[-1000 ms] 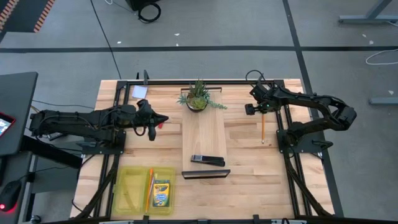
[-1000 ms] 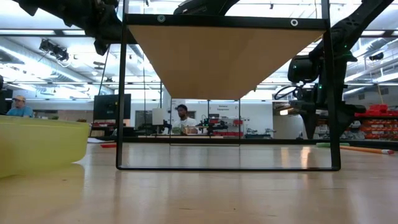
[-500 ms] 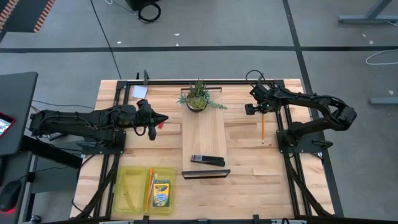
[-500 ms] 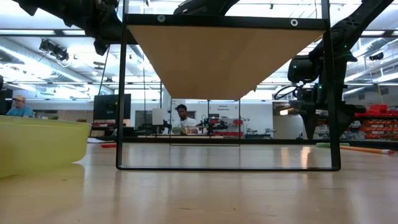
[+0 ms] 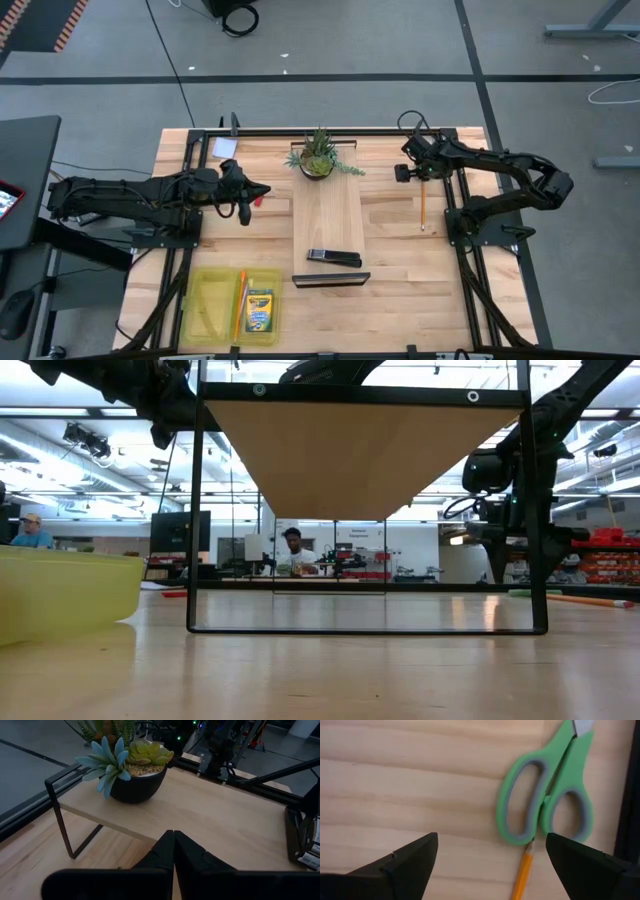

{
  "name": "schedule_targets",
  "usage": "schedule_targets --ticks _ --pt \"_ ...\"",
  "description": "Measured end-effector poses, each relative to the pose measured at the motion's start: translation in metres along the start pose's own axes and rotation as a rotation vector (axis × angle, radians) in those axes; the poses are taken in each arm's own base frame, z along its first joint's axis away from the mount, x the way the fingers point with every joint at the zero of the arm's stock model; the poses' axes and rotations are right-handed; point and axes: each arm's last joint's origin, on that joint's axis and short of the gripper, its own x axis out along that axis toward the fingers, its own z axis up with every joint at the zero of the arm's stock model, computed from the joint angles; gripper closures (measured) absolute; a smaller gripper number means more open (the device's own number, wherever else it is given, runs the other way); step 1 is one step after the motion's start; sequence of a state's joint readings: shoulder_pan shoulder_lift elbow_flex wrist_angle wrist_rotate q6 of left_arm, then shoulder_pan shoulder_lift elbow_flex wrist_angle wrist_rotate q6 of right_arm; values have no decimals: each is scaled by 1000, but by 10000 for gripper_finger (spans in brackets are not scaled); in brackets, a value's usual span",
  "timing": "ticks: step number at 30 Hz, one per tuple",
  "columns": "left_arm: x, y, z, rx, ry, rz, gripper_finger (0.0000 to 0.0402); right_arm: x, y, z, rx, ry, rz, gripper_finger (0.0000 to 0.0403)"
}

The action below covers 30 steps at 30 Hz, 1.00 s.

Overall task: Pack school essentials
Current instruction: Put the green scissors into the yellow supply box

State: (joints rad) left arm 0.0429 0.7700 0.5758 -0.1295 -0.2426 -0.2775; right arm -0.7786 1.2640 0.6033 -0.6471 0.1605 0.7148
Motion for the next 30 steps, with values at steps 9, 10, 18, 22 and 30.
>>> schedule_targets --ticks 9,10,18,22,30 --pt "0 0 0 0 0 0 388 -1 -9 12 91 -22 -64 58" --pt "0 0 0 0 0 0 385 1 -12 14 104 -20 -73 61" --pt "0 0 0 -7 2 0 386 12 -19 21 136 10 -93 76" --pt "0 0 0 -18 2 0 395 21 -17 22 123 34 -110 84" --pt "0 1 -3 -49 27 7 381 22 -16 22 140 50 -91 120"
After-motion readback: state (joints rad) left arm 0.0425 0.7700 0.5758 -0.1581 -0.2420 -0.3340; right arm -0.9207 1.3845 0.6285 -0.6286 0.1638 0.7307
